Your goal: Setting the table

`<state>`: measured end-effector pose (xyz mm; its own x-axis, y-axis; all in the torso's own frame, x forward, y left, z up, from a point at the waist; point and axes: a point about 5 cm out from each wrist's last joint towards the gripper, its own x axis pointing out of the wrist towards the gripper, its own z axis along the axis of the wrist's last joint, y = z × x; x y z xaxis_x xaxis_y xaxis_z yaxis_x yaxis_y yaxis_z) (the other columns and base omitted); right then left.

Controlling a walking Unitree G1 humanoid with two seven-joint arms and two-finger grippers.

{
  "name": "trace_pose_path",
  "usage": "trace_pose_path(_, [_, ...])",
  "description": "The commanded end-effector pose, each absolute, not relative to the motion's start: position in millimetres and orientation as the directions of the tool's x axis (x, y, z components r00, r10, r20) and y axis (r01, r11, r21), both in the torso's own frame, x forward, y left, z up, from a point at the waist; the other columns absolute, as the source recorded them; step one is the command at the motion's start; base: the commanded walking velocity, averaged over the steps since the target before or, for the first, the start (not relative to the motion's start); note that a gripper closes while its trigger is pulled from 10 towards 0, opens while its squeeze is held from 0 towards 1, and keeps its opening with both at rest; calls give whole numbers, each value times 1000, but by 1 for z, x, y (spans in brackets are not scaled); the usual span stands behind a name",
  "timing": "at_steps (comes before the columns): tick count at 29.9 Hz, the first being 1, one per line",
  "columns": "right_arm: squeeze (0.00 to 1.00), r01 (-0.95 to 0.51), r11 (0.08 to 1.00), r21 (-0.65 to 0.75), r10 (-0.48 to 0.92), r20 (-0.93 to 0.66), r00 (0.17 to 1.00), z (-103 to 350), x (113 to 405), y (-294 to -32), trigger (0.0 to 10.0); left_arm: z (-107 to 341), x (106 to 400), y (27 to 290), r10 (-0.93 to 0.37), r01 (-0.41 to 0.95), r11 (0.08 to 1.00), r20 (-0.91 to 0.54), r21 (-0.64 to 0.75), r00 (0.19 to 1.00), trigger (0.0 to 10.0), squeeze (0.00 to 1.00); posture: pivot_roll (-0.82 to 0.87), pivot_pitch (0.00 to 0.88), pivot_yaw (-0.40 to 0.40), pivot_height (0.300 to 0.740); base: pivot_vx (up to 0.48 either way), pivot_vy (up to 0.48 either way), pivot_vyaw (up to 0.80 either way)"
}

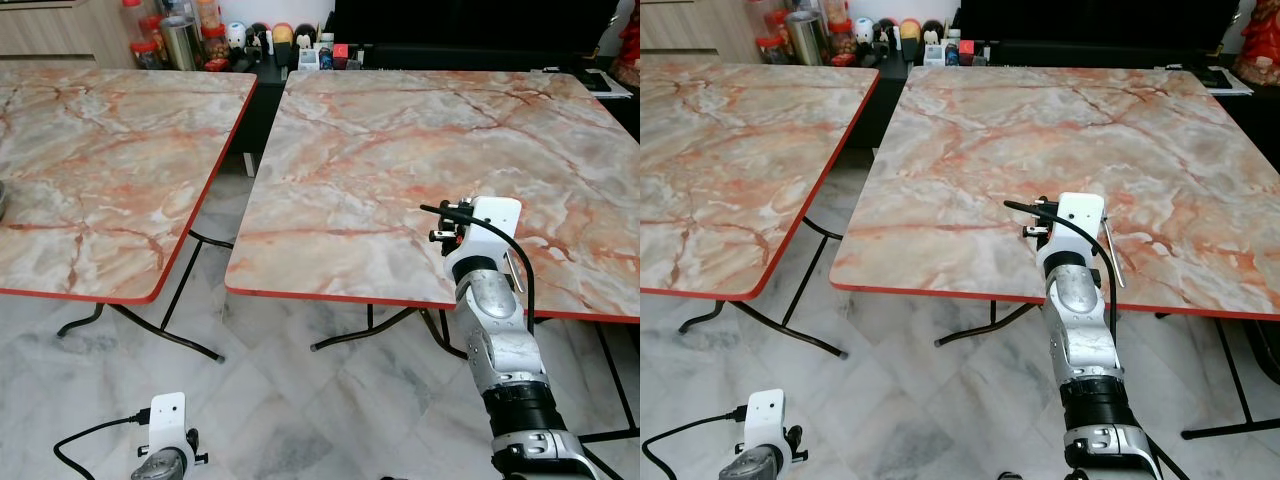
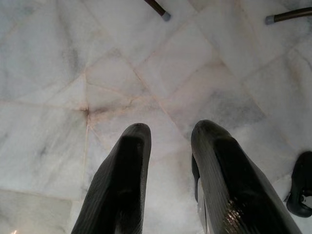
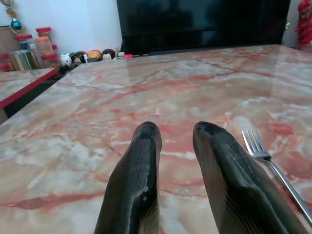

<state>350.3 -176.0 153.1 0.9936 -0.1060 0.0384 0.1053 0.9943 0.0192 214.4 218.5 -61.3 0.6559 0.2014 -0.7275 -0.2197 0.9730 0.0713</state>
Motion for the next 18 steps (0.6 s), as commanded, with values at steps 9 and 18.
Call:
trace_pose_path(9, [0, 133, 991, 20, -134, 14, 991, 151, 351, -182, 10000, -65, 209, 219, 196, -206, 975, -741, 80, 642, 10000, 0, -77, 119, 26, 740, 53, 0, -350])
trace_pose_path(18, [0, 124, 992, 18, -124, 12, 992, 151, 351, -179, 10000, -66, 207, 220, 196, -207, 975, -746, 81, 636, 10000, 0, -74, 117, 26, 740, 190, 0, 0])
